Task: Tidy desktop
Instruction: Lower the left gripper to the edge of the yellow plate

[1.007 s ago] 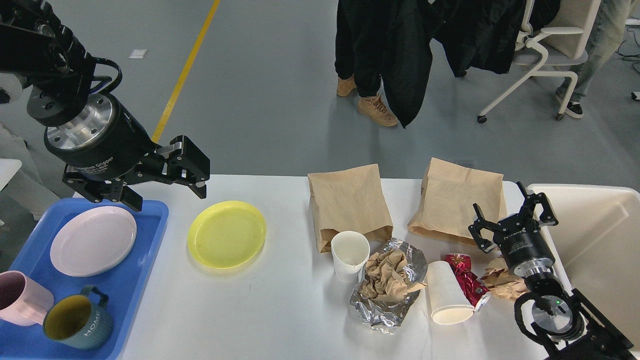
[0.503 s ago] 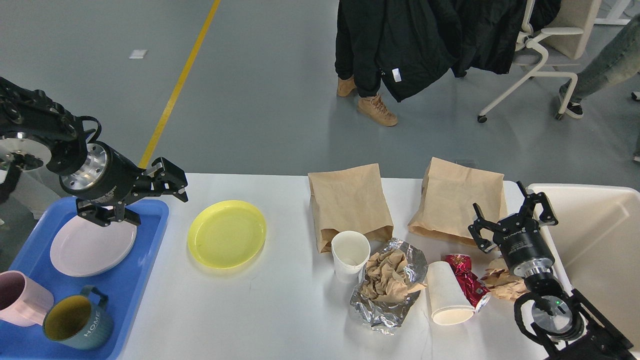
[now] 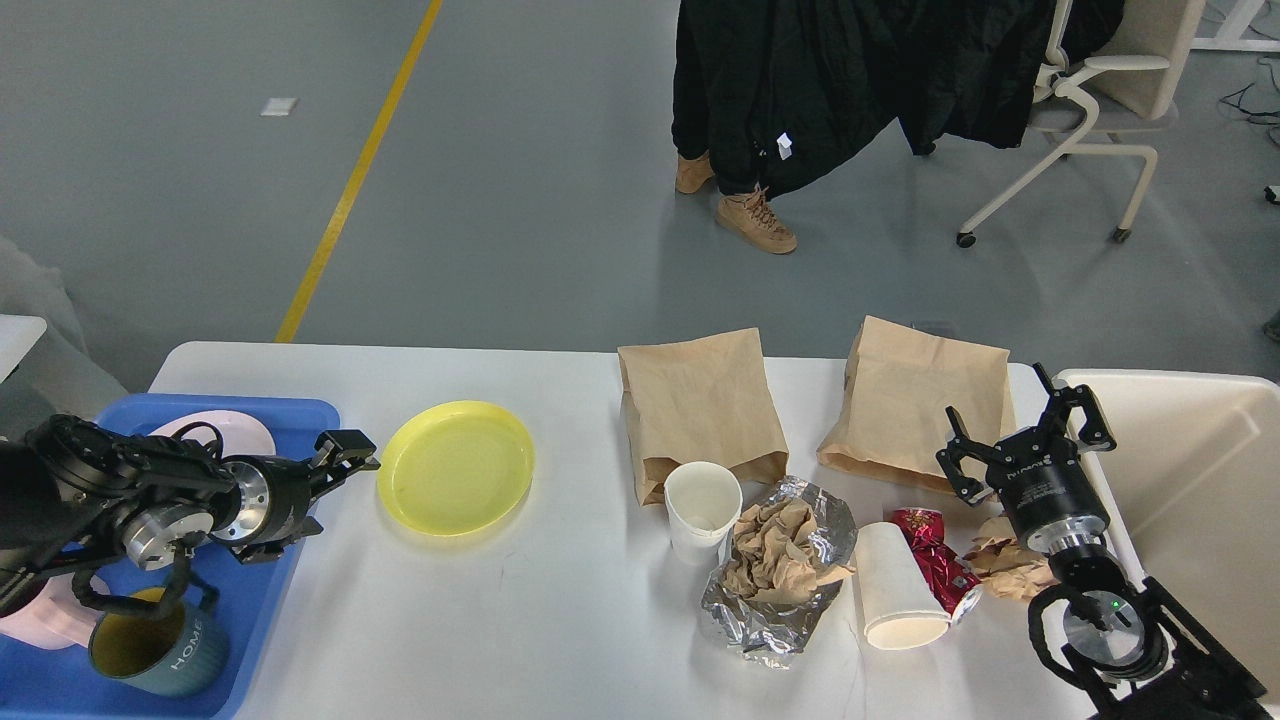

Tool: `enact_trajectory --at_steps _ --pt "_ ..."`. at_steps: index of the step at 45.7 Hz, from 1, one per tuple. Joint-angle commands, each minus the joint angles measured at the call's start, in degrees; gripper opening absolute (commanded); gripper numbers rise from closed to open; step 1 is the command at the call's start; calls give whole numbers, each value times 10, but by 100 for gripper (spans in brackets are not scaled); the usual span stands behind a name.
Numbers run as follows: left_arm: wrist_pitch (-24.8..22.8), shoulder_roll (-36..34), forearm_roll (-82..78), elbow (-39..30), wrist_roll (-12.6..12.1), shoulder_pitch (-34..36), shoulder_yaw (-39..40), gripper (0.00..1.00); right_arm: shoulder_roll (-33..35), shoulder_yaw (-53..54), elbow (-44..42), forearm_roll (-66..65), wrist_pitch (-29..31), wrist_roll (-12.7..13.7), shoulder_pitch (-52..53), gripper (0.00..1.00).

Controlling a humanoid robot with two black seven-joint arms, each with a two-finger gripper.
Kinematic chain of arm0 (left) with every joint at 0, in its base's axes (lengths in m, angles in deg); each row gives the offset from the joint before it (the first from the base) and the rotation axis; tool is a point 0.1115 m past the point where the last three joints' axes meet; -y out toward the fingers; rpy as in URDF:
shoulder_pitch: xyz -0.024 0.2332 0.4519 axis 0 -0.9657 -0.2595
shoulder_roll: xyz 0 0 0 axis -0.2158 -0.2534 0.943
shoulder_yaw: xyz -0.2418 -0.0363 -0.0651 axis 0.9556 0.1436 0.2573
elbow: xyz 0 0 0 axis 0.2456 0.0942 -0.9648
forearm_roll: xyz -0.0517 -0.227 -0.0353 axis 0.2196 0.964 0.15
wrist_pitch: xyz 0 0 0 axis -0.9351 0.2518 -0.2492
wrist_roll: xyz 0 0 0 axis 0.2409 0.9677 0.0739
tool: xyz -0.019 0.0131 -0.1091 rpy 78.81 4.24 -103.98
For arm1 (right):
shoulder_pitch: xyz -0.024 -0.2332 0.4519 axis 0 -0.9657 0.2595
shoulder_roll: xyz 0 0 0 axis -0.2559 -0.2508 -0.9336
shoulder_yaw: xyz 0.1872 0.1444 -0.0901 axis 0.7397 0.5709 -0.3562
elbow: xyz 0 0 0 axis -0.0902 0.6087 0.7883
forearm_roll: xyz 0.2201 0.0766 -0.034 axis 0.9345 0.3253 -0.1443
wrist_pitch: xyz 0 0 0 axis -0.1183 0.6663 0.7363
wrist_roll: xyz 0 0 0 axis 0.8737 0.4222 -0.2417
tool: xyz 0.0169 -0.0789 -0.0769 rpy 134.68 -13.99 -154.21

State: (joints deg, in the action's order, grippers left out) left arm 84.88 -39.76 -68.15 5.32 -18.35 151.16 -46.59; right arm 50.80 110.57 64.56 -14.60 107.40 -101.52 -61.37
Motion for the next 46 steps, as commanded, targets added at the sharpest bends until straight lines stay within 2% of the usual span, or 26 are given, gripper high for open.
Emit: enact_trajectory --at_steps 1,7,14,18,21,31,42,46 --pt "4 12 0 45 -7 -52 51 93 0 0 0 0 0 0 0 100" --pt "7 29 -1 71 -22 -54 60 92 0 0 0 0 0 0 0 100" --pt "21 64 0 105 -73 -73 91 89 0 0 0 0 0 0 0 100" --pt "37 76 0 118 -110 -87 118 89 0 0 0 0 0 0 0 100" --pt "37 78 1 119 -126 -89 141 90 0 0 0 0 0 0 0 100" --pt "37 91 1 124 -113 -101 167 90 0 0 0 0 0 0 0 100" --pt "35 119 -6 181 -111 -135 173 89 0 0 0 0 0 0 0 100" --pt "31 118 -6 181 -111 -135 173 84 0 0 0 0 0 0 0 100"
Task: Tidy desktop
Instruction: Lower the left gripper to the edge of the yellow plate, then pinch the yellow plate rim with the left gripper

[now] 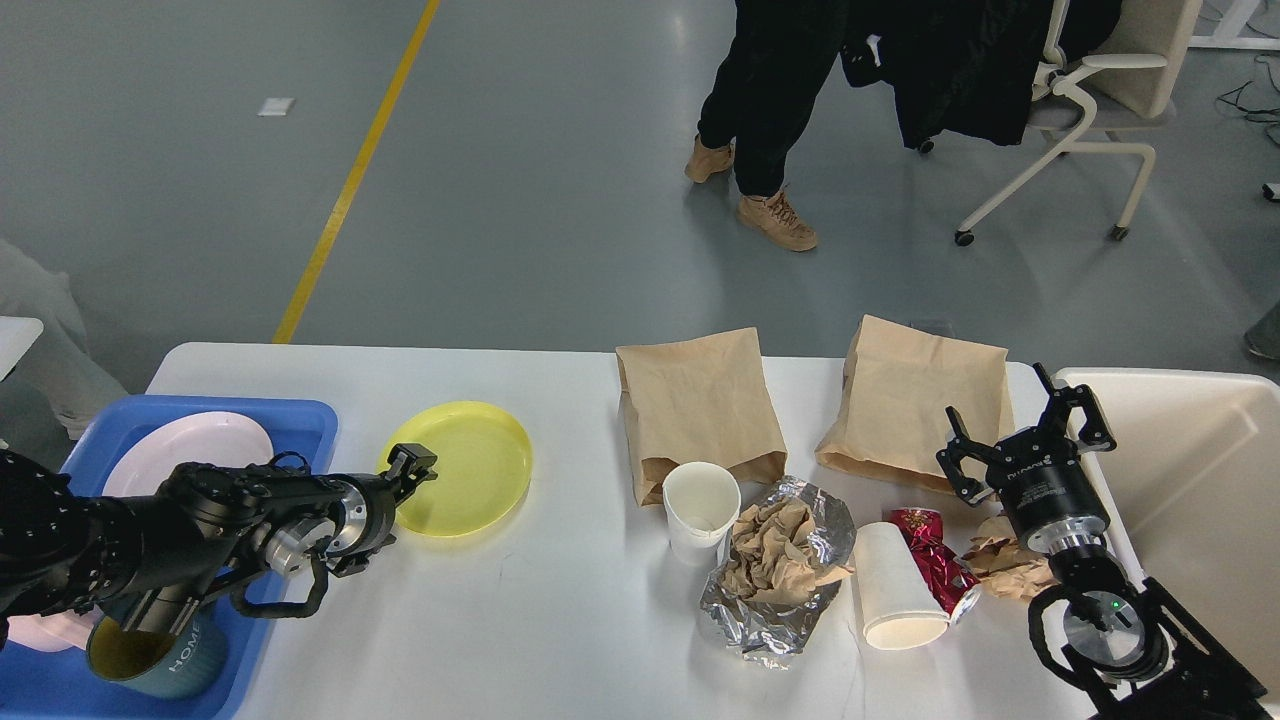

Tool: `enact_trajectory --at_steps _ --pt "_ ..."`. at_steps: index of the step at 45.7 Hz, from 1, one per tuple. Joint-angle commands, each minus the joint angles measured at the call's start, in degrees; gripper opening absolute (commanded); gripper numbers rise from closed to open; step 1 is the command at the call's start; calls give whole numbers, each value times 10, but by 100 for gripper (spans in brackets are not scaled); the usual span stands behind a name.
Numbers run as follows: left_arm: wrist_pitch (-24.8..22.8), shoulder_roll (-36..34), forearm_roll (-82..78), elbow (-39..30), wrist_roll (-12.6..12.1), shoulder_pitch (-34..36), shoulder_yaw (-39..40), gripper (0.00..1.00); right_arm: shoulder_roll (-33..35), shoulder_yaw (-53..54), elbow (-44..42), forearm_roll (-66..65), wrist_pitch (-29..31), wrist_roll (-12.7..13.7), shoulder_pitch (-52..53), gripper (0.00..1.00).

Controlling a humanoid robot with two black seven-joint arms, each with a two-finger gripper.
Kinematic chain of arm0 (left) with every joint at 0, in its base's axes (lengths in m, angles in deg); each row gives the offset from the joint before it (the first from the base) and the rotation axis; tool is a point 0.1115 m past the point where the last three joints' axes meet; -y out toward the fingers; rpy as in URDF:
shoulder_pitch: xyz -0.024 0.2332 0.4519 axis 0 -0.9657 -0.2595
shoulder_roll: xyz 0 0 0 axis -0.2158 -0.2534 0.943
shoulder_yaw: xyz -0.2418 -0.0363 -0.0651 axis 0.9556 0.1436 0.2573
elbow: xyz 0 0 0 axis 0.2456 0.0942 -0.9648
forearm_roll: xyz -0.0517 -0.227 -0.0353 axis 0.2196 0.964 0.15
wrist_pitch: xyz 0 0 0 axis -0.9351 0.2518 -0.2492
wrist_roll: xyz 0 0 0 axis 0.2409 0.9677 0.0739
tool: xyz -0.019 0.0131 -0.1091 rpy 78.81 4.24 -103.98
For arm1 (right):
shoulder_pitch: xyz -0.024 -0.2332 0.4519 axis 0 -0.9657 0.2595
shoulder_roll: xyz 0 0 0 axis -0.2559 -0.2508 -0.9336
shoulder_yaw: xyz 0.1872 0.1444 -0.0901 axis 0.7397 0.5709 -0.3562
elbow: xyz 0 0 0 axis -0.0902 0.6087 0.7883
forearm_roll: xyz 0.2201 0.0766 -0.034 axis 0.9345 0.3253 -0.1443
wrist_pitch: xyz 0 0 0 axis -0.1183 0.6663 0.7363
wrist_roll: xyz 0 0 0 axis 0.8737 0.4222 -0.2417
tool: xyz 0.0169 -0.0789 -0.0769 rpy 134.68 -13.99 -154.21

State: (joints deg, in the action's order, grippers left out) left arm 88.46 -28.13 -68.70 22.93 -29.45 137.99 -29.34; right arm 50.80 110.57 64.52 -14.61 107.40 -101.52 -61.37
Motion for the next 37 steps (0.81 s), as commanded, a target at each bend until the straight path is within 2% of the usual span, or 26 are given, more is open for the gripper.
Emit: enact_trajectory --at_steps 1,9,19,25,32,37 --pt "-6 1 -1 5 0 -2 0 83 0 0 1 0 0 0 0 100" --pt "-17 -2 -1 5 0 -2 0 73 0 0 0 0 0 0 0 100" --pt "-68 -8 0 5 0 -2 0 43 0 0 1 0 0 0 0 100" --pt "-94 -9 0 4 -1 -2 0 31 0 0 0 0 0 0 0 100" --pt "-99 -9 1 -1 -3 0 -1 23 0 0 0 0 0 0 0 100" --pt "-102 -13 3 -3 -5 2 -1 20 0 0 0 0 0 0 0 100"
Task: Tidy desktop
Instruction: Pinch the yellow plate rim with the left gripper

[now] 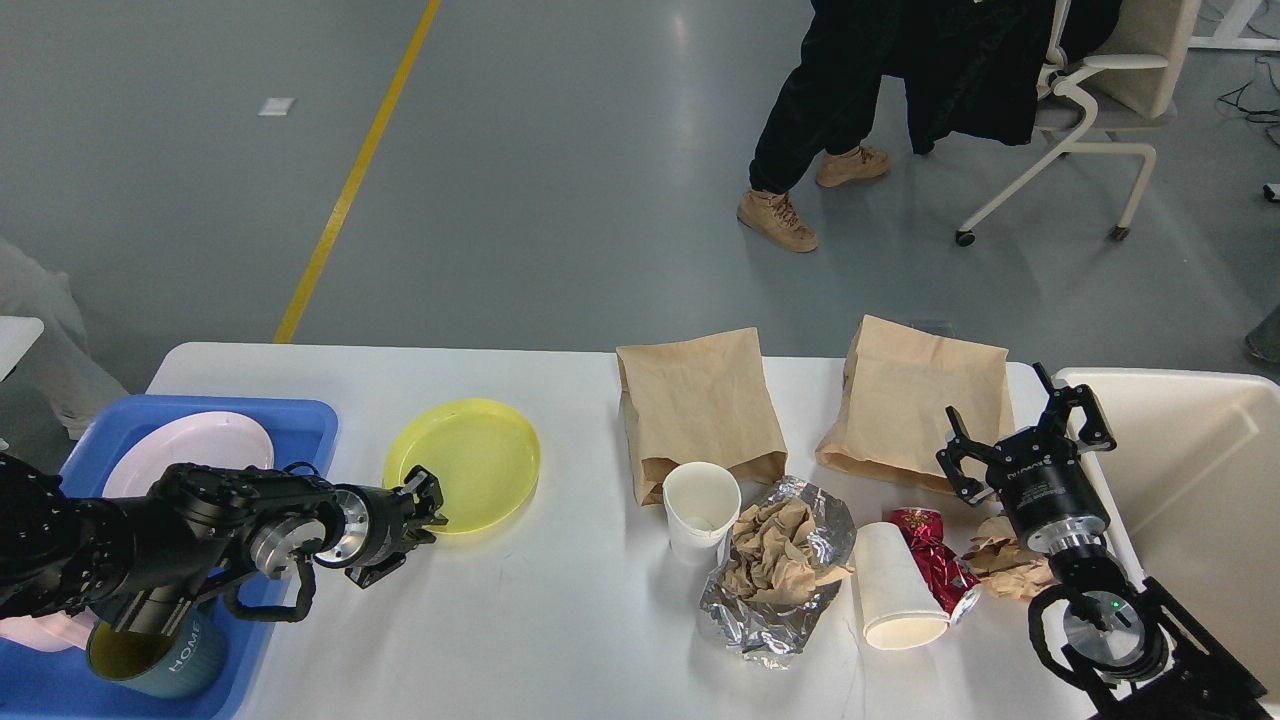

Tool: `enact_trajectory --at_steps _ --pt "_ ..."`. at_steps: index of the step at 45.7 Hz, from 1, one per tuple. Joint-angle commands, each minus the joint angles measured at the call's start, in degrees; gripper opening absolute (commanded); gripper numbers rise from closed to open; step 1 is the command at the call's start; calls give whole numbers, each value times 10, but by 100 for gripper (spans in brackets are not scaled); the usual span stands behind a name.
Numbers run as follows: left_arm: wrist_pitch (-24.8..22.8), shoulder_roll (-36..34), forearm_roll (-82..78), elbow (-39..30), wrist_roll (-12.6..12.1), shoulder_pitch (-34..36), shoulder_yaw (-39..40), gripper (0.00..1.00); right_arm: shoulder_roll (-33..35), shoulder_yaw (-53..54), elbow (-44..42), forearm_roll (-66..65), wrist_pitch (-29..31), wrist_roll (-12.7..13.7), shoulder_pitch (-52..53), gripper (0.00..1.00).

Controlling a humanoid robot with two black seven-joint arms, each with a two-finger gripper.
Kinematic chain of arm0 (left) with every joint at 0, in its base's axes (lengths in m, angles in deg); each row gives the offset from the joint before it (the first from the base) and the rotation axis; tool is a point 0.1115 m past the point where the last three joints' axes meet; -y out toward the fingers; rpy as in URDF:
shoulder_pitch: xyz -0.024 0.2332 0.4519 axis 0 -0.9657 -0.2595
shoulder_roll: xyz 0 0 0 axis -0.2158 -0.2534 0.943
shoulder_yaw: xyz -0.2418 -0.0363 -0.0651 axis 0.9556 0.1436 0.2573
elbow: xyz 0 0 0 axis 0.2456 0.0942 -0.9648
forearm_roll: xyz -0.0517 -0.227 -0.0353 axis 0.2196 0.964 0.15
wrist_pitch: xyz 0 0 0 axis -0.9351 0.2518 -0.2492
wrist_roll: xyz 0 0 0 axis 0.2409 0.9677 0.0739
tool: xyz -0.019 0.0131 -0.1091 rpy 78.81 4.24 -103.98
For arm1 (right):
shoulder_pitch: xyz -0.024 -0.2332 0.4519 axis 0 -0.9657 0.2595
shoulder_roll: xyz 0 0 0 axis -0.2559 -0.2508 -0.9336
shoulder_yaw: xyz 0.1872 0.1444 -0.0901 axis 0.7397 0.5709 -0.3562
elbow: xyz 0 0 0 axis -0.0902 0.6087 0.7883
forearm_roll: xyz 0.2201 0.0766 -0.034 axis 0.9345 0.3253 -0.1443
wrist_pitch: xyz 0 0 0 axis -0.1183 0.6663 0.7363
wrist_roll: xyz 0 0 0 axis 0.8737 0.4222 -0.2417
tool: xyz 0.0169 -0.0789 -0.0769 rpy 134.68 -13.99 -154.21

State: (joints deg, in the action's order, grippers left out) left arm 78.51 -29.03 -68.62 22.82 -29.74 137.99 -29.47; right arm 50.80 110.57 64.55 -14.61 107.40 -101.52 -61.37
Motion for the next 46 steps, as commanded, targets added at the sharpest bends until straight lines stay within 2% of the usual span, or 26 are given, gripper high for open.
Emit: enact_trajectory --at_steps 1,13,46 --pt "-4 -7 3 -3 -2 2 -1 20 0 0 0 0 0 0 0 100" --pt "-6 -48 5 -38 -2 15 -1 19 0 0 0 0 0 0 0 100" --pt "-1 -49 5 -30 2 9 0 19 0 0 1 0 0 0 0 100"
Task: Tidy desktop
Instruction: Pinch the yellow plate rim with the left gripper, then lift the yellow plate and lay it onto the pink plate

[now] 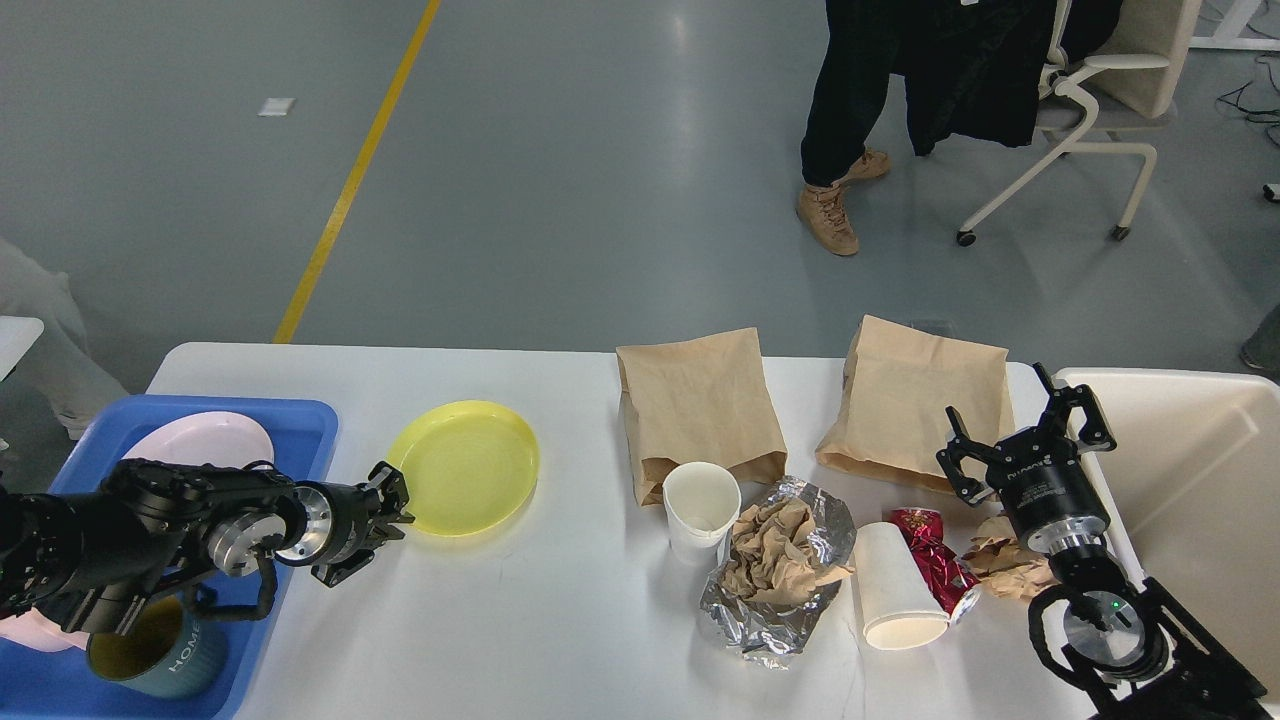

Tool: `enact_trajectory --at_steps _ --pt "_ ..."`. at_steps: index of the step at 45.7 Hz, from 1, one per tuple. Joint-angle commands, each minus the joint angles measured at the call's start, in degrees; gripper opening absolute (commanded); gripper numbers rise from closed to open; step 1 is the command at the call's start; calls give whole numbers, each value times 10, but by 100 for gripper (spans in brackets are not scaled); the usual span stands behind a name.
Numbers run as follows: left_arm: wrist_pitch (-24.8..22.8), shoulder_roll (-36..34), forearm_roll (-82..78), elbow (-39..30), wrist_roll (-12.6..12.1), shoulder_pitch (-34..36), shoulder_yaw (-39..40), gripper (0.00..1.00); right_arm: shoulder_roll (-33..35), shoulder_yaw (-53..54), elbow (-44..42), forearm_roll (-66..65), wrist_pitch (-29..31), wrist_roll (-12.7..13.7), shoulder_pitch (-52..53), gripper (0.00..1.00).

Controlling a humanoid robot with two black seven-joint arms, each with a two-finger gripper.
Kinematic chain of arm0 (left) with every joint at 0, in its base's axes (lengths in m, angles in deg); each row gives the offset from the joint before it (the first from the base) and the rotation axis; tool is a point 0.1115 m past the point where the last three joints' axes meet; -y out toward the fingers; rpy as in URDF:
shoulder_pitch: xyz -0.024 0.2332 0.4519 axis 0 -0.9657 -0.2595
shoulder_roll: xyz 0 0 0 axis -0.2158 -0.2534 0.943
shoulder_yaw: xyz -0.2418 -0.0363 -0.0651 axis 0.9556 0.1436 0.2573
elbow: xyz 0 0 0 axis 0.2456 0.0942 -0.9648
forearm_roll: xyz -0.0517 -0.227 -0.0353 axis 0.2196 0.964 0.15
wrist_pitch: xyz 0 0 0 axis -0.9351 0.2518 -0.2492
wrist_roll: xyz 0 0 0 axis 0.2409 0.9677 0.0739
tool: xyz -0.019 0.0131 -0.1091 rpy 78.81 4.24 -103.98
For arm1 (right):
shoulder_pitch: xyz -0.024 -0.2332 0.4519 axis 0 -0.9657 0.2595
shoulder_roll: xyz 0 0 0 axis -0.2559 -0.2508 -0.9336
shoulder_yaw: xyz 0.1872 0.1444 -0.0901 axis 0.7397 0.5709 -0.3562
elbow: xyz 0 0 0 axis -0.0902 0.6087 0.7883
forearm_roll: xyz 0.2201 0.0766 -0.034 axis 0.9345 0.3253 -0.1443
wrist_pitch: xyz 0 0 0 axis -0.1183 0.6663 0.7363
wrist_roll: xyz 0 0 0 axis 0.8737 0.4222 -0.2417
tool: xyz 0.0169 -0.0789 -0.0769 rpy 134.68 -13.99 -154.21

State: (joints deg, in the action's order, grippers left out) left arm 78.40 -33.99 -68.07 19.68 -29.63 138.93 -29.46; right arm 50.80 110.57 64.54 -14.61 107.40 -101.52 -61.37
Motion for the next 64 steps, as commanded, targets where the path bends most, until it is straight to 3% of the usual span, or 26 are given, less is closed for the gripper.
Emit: enact_trajectory --at_steps 1,12,19,38,43,44,49,57,62,64 --pt "0 2 0 1 1 0 0 19 0 0 0 0 0 0 0 100" --pt "1 8 -1 11 2 -8 0 19 0 0 0 0 0 0 0 100" --pt "-3 9 -4 11 3 -8 5 1 0 0 0 0 0 0 0 100" --pt "-4 9 -1 4 2 -9 6 0 0 0 0 0 0 0 0 100" --pt "-5 0 4 -40 0 10 3 0 0 0 1 0 0 0 0 100" --pt "-4 -31 19 -102 -1 57 -15 0 0 0 1 0 0 0 0 100" --pt "-9 -117 47 -225 1 179 -114 0 0 0 1 0 0 0 0 100" --pt "-74 -170 51 -350 -2 382 -264 0 0 0 0 0 0 0 0 100" --pt "-88 -171 60 -423 2 506 -350 0 0 0 0 0 1 0 0 100" --pt "-99 -168 80 -460 14 572 -397 0 0 0 0 0 0 0 0 100"
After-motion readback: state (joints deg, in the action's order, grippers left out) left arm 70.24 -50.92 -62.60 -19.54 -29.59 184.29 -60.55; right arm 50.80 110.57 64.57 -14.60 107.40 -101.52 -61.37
